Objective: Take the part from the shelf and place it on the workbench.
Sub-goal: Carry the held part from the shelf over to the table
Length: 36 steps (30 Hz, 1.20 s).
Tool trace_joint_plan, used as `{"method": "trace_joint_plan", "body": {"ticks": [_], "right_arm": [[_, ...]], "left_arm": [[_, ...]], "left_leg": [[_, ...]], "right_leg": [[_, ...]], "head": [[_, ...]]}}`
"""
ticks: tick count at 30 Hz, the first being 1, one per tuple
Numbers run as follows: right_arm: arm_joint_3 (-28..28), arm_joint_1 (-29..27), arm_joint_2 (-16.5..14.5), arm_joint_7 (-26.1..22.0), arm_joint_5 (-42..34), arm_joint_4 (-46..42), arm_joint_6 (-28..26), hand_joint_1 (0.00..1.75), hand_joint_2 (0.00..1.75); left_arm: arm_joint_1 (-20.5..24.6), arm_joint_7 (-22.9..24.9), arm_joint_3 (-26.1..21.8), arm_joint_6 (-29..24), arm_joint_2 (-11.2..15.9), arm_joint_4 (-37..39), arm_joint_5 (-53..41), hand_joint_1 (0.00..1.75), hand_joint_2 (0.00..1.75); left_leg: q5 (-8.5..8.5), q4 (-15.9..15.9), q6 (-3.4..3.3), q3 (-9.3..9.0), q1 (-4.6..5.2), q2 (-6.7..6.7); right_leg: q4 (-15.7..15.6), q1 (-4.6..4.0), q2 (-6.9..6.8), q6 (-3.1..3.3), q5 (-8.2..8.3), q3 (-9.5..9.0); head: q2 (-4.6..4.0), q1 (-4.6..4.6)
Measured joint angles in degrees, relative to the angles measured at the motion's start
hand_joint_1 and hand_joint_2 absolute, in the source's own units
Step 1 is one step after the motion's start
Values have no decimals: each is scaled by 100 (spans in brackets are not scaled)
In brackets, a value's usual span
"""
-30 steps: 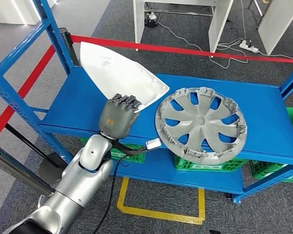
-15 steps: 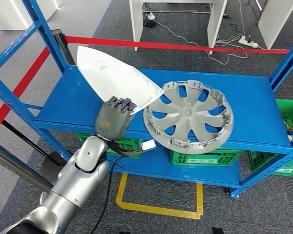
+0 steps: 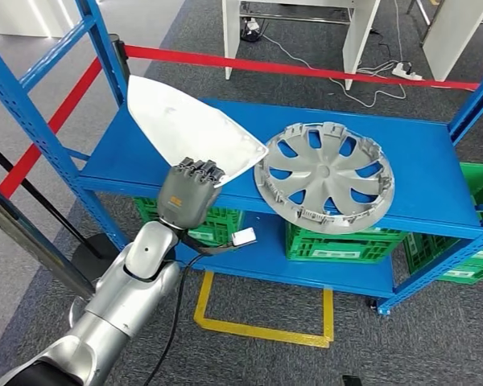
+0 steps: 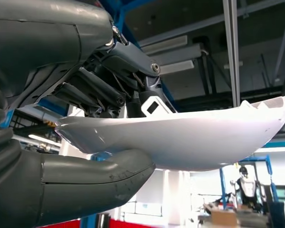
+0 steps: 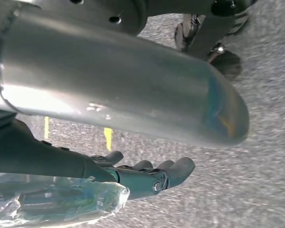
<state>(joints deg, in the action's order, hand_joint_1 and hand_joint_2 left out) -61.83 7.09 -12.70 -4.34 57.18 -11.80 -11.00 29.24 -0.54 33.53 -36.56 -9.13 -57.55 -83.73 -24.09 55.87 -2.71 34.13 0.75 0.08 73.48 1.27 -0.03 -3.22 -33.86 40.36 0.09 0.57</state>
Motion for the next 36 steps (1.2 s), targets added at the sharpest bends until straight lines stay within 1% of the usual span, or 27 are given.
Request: {"method": "trace_joint_plan", "body": {"ticks": [1, 2, 3, 4, 5, 6, 8, 9, 10, 11, 12, 13, 14, 15, 16, 17, 24, 26, 27, 29, 30, 31, 32, 33, 34, 35, 36], "right_arm": [[0, 2, 0, 2, 1, 0, -13, 0, 0], [0, 9, 0, 5, 4, 0, -31, 0, 0], [0, 24, -1, 10, 9, 0, -52, 0, 0], [0, 40, -4, 15, 17, 0, -74, 0, 0], [0, 54, -9, 21, 26, 0, -96, 0, 0], [0, 65, -16, 31, 34, 0, -122, 0, 0], [0, 70, -52, 58, 54, 2, -180, 0, 0], [0, 79, -76, 78, 65, 3, -209, 0, 0], [1, 89, -105, 96, 78, 5, -235, 0, 0], [2, 100, -134, 110, 90, 7, -255, 0, 0], [3, 107, -157, 124, 101, 7, -272, 0, 0], [4, 109, -180, 133, 109, 7, -283, 0, 0], [4, 109, -198, 139, 114, 8, -286, 0, 0], [4, 109, -211, 144, 117, 8, -289, 0, 0], [4, 110, -217, 147, 119, 9, -289, 0, 0], [4, 111, -222, 149, 120, 9, -288, 0, 0], [4, 111, -223, 150, 120, 9, -288, 0, 0], [4, 112, -228, 150, 122, 9, -287, 0, 0], [4, 113, -232, 150, 125, 9, -287, 0, 0], [7, 123, -249, 154, 132, 9, -287, 0, 0], [9, 135, -264, 157, 137, 9, -286, 0, 0], [16, 147, -281, 161, 145, 9, -285, 0, 0], [32, 161, -293, 171, 164, 9, -284, 0, 0], [55, 175, -304, 184, 190, 9, -286, 0, 0], [78, 182, -308, 197, 215, 9, -290, 0, 0], [98, 191, -309, 209, 238, 9, -295, 0, 0], [110, 200, -310, 214, 252, 9, -300, 0, 0]], "left_arm": [[-5, -1, -16, -5, 5, 26, 5, 175, 175], [-6, -2, -34, -11, 13, 48, 13, 175, 175], [-6, -4, -57, -22, 22, 68, 21, 175, 175], [-5, -7, -84, -34, 35, 84, 27, 175, 175], [-6, -11, -113, -51, 48, 99, 32, 175, 175], [-8, -17, -142, -72, 65, 115, 38, 175, 175], [-24, -27, -195, -116, 119, 148, 59, 175, 175], [-36, -34, -223, -144, 159, 163, 73, 175, 175], [-49, -42, -256, -170, 204, 175, 85, 175, 175], [-65, -49, -290, -196, 253, 187, 94, 175, 175], [-85, -57, -321, -224, 299, 198, 102, 175, 175], [-111, -64, -348, -245, 342, 208, 109, 175, 175], [-143, -70, -370, -260, 385, 217, 117, 175, 175], [-169, -76, -387, -270, 415, 224, 125, 175, 175], [-187, -80, -398, -272, 435, 228, 130, 175, 175], [-196, -83, -405, -272, 446, 230, 133, 175, 175], [-199, -84, -408, -272, 448, 230, 133, 175, 175], [-205, -85, -417, -273, 455, 231, 133, 175, 175], [-210, -86, -427, -274, 463, 232, 133, 175, 175], [-216, -86, -454, -277, 489, 232, 136, 175, 175], [-215, -90, -472, -281, 502, 230, 137, 175, 175], [-219, -95, -494, -291, 524, 229, 140, 175, 175], [-223, -101, -530, -299, 546, 228, 149, 175, 175], [-242, -111, -576, -304, 580, 227, 169, 175, 175], [-263, -119, -619, -306, 613, 228, 192, 175, 175], [-278, -131, -661, -300, 634, 228, 215, 175, 175], [-291, -144, -690, -294, 652, 228, 238, 175, 175]], "left_leg": [[53, 9, 10, 74, 2, -1], [99, 23, 24, 140, 2, -3], [140, 42, 46, 201, 8, -6], [178, 62, 71, 249, 14, -5], [219, 78, 100, 284, 21, -4], [264, 86, 132, 309, 23, 0], [338, 86, 192, 342, 14, -3], [283, 120, 230, 376, 6, -9], [120, 243, 271, 434, -5, -15], [-140, 481, 315, 517, -24, -20], [-448, 834, 363, 615, -42, -21], [-699, 1227, 399, 703, -63, -21], [-829, 1546, 426, 747, -81, -21], [-865, 1749, 441, 755, -94, -20], [-842, 1832, 448, 737, -102, -20], [-806, 1843, 451, 713, -107, -20], [-787, 1837, 451, 697, -108, -20], [-727, 1797, 451, 644, -112, -20], [-667, 1741, 450, 586, -115, -20], [-464, 1314, 436, 235, -121, -20], [-462, 863, 409, -97, -117, -23], [-445, 450, 347, -367, -102, -23], [-407, 172, 251, -447, -83, -16], [-297, -44, 159, -380, -48, -8], [-97, -25, 88, -138, -16, 2], [78, -15, 58, 79, 6, 9], [192, 1, 73, 225, 34, 8]], "right_leg": [[-149, 0, 0, 1, 134, -163], [-477, -1, -1, 12, 291, -421], [-901, -6, 0, 30, 359, -723], [-1272, -12, 3, 53, 376, -975], [-1530, -21, 7, 76, 354, -1136], [-1652, -35, 10, 104, 318, -1200], [-1670, -36, 2, 189, 396, -1137], [-1675, -27, -6, 242, 452, -1092], [-1686, -13, -15, 295, 519, -1034], [-1692, -2, -24, 330, 586, -968], [-1691, -3, -23, 350, 653, -885], [-1687, -2, -26, 356, 719, -801], [-1684, -2, -29, 351, 781, -716], [-1680, -2, -32, 344, 831, -648], [-1677, -1, -34, 339, 863, -603], [-1676, -1, -36, 336, 881, -579], [-1675, -1, -36, 335, 887, -569], [-1672, -1, -37, 331, 906, -544], [-1669, -1, -37, 327, 923, -519], [-1653, -1, -37, 309, 995, -422], [-1642, -7, -36, 283, 1051, -368], [-1651, -7, -35, 221, 1149, -317], [-1357, -5, -30, 161, 920, -187], [-973, -15, -26, 118, 773, -146], [-695, -23, -22, 103, 633, -201], [-536, -43, -15, 140, 431, -367], [-817, -71, -15, 187, 487, -734]], "head": [[0, 1], [0, 2], [0, 2], [0, -4], [0, -5], [0, -7], [0, 4], [0, 1], [0, -9], [0, -22], [0, -39], [0, -49], [0, -50], [0, -51], [0, -52], [0, -53], [0, -53], [0, -51], [0, -50], [0, -50], [0, -49], [0, -54], [0, -46], [0, -39], [0, -33], [0, -22], [0, -22]]}}
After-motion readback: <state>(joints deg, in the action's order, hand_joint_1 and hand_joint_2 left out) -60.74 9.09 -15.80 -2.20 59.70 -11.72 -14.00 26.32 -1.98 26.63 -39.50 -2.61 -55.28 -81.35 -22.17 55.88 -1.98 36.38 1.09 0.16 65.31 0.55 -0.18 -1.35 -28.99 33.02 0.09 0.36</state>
